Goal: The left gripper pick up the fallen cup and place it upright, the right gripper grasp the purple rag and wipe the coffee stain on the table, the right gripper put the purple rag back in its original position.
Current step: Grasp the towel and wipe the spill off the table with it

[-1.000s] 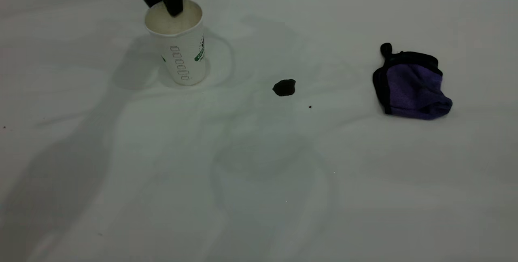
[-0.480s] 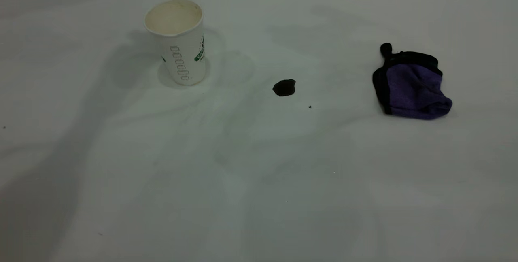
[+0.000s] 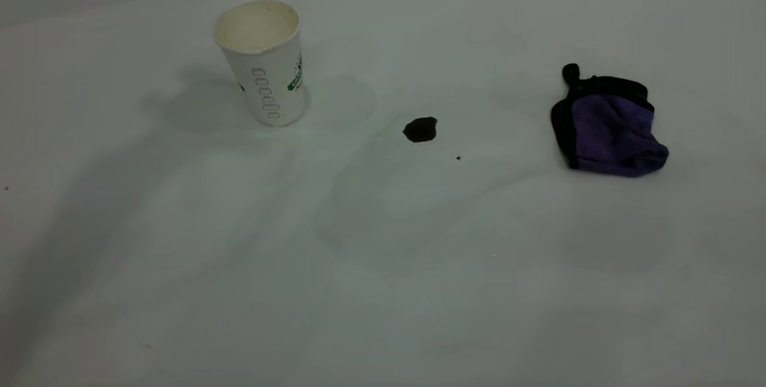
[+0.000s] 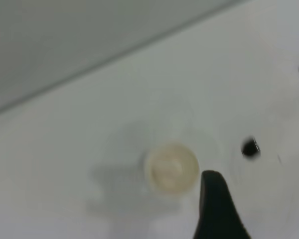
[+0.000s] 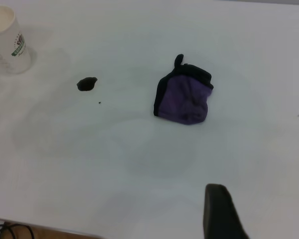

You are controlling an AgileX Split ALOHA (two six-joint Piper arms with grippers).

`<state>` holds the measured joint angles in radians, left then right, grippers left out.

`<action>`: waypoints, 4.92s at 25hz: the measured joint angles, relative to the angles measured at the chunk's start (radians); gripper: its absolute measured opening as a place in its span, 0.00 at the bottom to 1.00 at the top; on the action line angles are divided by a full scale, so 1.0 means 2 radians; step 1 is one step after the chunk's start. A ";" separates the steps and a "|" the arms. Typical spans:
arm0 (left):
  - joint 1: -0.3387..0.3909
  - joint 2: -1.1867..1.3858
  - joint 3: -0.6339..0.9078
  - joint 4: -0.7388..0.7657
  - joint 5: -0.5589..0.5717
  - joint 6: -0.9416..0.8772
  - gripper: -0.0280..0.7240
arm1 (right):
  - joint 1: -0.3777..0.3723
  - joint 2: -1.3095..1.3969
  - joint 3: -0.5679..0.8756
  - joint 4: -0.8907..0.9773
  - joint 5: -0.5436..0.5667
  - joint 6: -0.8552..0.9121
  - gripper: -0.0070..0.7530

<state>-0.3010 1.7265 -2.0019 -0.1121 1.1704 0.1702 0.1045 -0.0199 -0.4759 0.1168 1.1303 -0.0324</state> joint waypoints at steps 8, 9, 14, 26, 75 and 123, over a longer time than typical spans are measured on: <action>-0.001 -0.193 0.275 0.001 0.000 -0.008 0.66 | 0.000 0.000 0.000 0.000 0.000 0.000 0.60; -0.001 -0.219 0.309 -0.001 0.000 -0.008 0.66 | 0.000 0.000 0.000 0.000 0.000 0.000 0.60; -0.001 -0.346 0.491 0.000 0.000 -0.018 0.66 | 0.000 0.000 0.000 0.000 0.000 0.000 0.60; -0.001 -0.604 0.725 0.029 -0.016 -0.061 0.74 | 0.000 0.000 0.000 0.000 0.000 0.000 0.60; 0.166 -0.874 0.756 0.033 -0.022 -0.065 0.77 | 0.000 0.463 -0.041 0.165 -0.209 -0.218 0.78; 0.166 -0.874 0.756 0.033 -0.022 -0.065 0.77 | 0.008 1.261 -0.526 0.041 -0.267 -0.123 0.58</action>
<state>0.0313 -0.0215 -0.4891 -0.0467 1.1258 0.0411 0.1198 2.5023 -1.5279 0.1982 0.5966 -0.2774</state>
